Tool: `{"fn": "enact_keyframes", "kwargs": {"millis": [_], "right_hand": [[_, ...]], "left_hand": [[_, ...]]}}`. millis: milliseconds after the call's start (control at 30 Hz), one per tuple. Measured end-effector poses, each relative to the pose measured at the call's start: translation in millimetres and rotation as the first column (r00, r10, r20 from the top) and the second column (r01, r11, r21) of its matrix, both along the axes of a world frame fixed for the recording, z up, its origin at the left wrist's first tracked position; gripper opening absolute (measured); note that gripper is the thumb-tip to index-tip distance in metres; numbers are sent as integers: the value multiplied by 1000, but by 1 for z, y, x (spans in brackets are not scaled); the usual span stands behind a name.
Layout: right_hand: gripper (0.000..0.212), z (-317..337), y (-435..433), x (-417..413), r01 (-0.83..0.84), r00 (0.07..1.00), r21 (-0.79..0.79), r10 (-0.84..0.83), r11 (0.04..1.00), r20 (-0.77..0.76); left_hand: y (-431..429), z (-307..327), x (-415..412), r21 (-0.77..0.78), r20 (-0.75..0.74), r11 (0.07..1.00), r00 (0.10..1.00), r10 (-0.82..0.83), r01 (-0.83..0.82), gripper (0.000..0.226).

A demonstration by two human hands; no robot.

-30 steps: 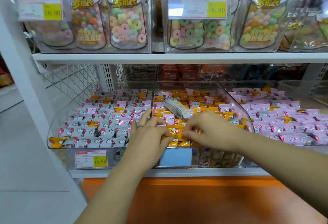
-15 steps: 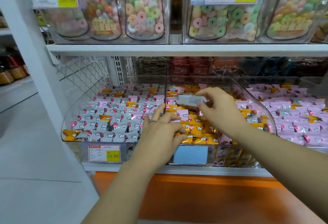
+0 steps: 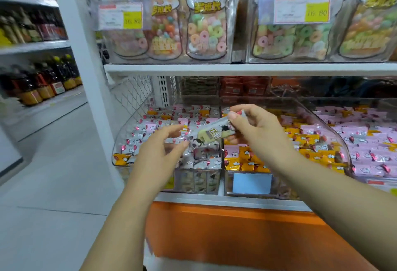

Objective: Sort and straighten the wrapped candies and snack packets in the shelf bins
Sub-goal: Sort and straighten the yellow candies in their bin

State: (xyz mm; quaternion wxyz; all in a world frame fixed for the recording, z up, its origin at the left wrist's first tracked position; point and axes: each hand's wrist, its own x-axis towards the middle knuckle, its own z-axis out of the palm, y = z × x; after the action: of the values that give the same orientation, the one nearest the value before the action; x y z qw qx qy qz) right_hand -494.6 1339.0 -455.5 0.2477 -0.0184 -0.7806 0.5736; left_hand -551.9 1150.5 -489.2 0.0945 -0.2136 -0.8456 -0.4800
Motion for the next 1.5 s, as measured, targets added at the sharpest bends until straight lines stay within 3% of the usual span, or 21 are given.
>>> {"fn": "enact_keyframes", "kwargs": {"millis": [167, 267, 433, 567, 767, 967, 1033, 1133, 1200, 1267, 1367, 1500], "right_hand": [[11, -3, -35, -22, -101, 995, -70, 101, 992, 8], [23, -4, -53, -39, -119, 993, 53, 118, 991, 21], [23, -14, -70, -69, -102, 993, 63, 98, 993, 63], [15, -23, -68, -83, -61, 995, 196, 44, 979, 89], [24, -4, -57, -85, -52, 997, 586, 6, 809, 81], [26, -7, -85, -96, -246, 968, 791, 104, 560, 228], [26, -19, -92, -98, -268, 962, 812, 93, 519, 258], [31, -27, -88, -95, -254, 959, 742, 65, 620, 275], [30, -28, -85, -92, -242, 962, 743, 52, 624, 269], [24, -30, -85, -90, -247, 964, 796, 57, 553, 259], [35, -35, -85, -88, -345, 933, 851, 42, 396, 358], [40, -34, -84, -90, -447, 875, 801, 9, 398, 484]], "left_hand": [[-15, -3, -9, 86, 39, 992, 995, 94, -97, 23], [-26, -4, -20, 135, 66, 968, 977, 204, -212, 25], [-39, -13, -34, 66, 85, 950, 950, 300, -306, 31], [-40, -19, -40, -21, 108, 956, 950, 294, -294, 36], [-37, -27, -45, -157, 35, 950, 960, 279, -270, 33], [-36, -28, -46, -211, 9, 934, 955, 296, -288, 33], [-37, -27, -46, -200, 12, 939, 958, 287, -279, 34], [-39, -29, -45, -167, 35, 955, 966, 254, -245, 34], [-40, -30, -44, -178, 33, 957, 971, 239, -229, 34], [-41, -30, -42, -213, 22, 951, 972, 235, -225, 34], [-41, -29, -38, -243, 8, 944, 973, 233, -224, 33], [-42, -29, -37, -185, 36, 962, 976, 213, -203, 33]]}}
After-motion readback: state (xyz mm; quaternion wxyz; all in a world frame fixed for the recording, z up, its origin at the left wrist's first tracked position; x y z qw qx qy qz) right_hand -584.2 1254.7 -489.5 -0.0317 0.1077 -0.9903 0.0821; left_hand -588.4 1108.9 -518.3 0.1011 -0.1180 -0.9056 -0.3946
